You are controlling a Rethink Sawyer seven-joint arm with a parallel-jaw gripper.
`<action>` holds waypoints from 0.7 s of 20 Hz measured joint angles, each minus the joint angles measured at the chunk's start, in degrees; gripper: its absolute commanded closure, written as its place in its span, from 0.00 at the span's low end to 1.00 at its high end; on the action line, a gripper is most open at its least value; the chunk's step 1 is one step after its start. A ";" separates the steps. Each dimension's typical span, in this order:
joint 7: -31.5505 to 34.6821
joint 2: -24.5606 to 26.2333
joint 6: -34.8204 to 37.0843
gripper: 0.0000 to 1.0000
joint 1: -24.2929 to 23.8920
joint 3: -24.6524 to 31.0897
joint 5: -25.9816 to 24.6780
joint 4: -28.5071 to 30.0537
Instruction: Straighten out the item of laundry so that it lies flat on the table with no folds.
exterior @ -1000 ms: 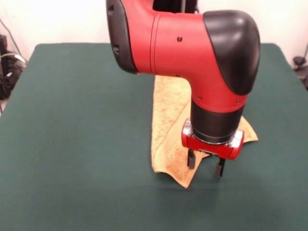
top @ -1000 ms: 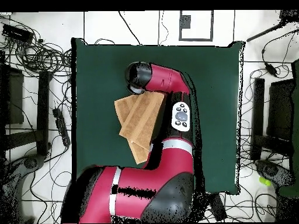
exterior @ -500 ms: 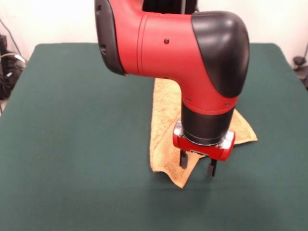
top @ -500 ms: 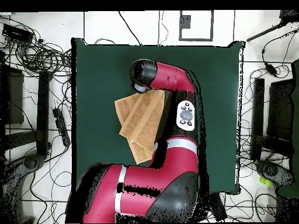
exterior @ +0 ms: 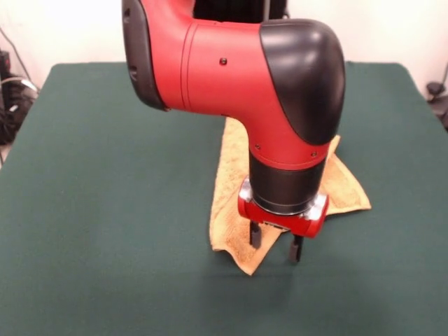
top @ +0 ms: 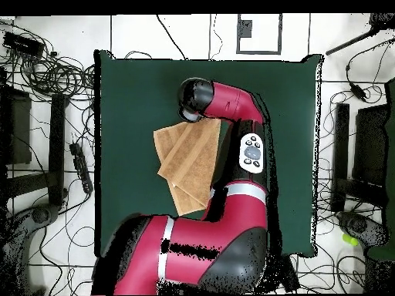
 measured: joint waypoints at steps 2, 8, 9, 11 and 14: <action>0.00 0.02 -0.18 0.00 -0.12 0.00 0.01 -0.01; 0.01 0.31 -0.12 0.00 -0.11 -0.04 -0.01 -0.53; 0.01 0.34 -0.11 0.00 -0.11 -0.05 -0.01 -0.61; 0.01 0.44 -0.09 0.00 -0.10 -0.05 -0.02 -0.83; 0.01 0.61 -0.06 0.00 -0.11 -0.06 -0.07 -1.21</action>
